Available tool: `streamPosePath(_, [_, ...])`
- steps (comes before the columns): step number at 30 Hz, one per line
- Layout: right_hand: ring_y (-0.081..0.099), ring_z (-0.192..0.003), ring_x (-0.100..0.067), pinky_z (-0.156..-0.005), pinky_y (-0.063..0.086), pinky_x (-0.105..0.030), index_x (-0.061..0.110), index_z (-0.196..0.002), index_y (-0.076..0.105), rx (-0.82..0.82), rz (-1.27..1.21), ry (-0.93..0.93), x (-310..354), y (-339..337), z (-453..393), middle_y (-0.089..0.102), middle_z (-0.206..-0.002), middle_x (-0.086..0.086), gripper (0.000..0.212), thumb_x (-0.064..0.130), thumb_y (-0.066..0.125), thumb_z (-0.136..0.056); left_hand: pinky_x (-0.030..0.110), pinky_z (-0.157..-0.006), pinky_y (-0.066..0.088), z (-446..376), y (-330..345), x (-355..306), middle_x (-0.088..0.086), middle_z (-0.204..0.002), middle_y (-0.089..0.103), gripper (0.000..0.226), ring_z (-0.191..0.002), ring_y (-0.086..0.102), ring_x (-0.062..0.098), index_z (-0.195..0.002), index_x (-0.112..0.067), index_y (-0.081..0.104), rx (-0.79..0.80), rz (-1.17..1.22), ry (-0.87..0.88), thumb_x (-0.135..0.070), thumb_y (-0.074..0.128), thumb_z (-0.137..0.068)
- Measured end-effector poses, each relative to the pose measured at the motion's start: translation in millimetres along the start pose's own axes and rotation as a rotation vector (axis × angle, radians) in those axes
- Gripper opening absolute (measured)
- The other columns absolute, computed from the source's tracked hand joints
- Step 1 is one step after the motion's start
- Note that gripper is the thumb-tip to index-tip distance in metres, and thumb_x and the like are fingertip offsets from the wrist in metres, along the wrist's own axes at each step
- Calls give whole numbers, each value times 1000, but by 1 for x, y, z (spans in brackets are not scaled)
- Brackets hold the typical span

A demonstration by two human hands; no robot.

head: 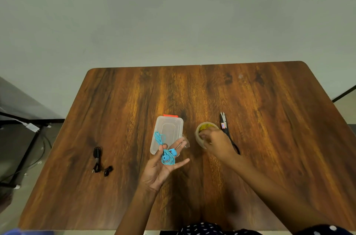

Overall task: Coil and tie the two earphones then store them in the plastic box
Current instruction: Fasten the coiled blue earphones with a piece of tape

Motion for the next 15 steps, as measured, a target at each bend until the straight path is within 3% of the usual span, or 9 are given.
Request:
streamPosePath(2, [66,-95,-19,-81,50,-26,7,-102,71,57,-368,33,13,-11,-5,70,-100,-6,18,15,62,-89,64,-87,46,3,2,1,23,-133,54,76,-120,56,36,-120,-16,49,35,3,-20,-18,91,-57])
streamPosePath(4, [66,-96,-16,-84,52,-30,6,-105,70,268,-617,96,26,-19,-8,71,-100,-5,31,30,59,-91,63,-87,47,5,3,1,22,-130,57,61,-120,56,35,-117,-14,58,89,-9,-38,-18,87,-64])
streamPosePath(7, [66,-99,-14,-82,53,-28,5,-112,66,499,-672,103,39,-26,-10,70,-108,-8,36,33,55,-92,62,-92,44,9,6,-1,20,-132,55,37,-124,52,34,-112,-13,68,162,-39,-49,-20,77,-76])
streamPosePath(11, [66,-91,-9,-77,53,-24,6,-109,66,609,-632,32,44,-27,-12,70,-100,-4,25,18,65,-88,61,-82,50,13,7,-1,21,-125,61,55,-116,59,36,-105,-11,71,80,-69,-89,-18,92,-55])
streamPosePath(15, [64,-76,-4,-71,52,-23,0,-96,68,567,-623,-19,48,-30,-14,70,-86,-2,17,9,71,-82,60,-81,52,14,8,-3,23,-123,61,81,-113,60,37,-116,-12,51,15,-116,-96,-19,94,-48])
Point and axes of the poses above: each hand's wrist, its own z-axis away from the middle knuckle, its own y-axis out of the palm, x = y × z, the point moved 3 cm from there along -z, towards the middle knuckle
